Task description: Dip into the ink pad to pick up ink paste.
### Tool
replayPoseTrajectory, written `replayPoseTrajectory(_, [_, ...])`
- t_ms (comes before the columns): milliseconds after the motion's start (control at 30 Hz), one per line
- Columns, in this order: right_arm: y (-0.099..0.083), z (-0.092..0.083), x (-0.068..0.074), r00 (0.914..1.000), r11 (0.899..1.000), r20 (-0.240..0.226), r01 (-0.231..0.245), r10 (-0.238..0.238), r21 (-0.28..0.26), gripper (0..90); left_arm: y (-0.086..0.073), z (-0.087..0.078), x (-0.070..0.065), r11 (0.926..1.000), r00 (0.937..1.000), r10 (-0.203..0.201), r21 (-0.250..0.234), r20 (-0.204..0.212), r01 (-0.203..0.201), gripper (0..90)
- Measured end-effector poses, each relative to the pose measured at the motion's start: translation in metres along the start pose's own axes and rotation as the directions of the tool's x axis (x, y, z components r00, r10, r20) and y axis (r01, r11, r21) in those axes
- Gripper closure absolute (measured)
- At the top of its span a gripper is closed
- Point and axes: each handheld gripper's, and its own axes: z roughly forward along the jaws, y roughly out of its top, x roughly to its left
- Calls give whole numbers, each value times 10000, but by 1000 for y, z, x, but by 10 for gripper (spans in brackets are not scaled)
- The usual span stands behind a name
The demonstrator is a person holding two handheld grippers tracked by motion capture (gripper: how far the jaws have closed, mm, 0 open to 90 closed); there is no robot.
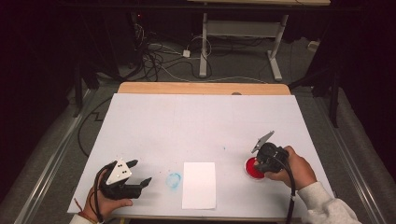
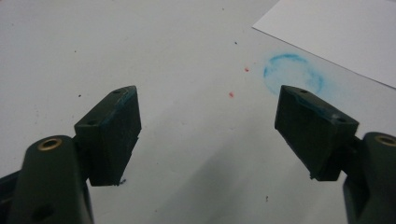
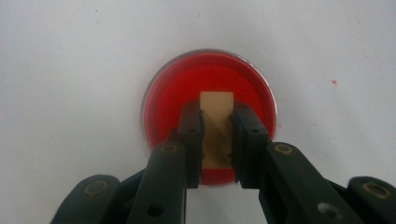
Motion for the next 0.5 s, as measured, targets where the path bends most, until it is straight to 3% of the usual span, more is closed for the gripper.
replayPoseTrajectory(133, [7,-28,2,9997,9977,194,156,-143,-657,763,0,0,1,9999,9999,-92,-73,90,93,219])
replayPoseTrajectory(167, [7,-28,2,9997,9977,194,156,-143,-657,763,0,-1,1,9999,9999,-75,-85,77,76,219])
replayPoseTrajectory(267, [12,-53,4,9982,9942,461,438,-394,-981,763,-1,-1,1,9999,9999,-92,-93,86,92,218])
replayPoseTrajectory(500, [12,-64,4,9974,9934,622,426,-361,-1065,763,0,-1,1,9999,9999,-48,-141,120,49,218])
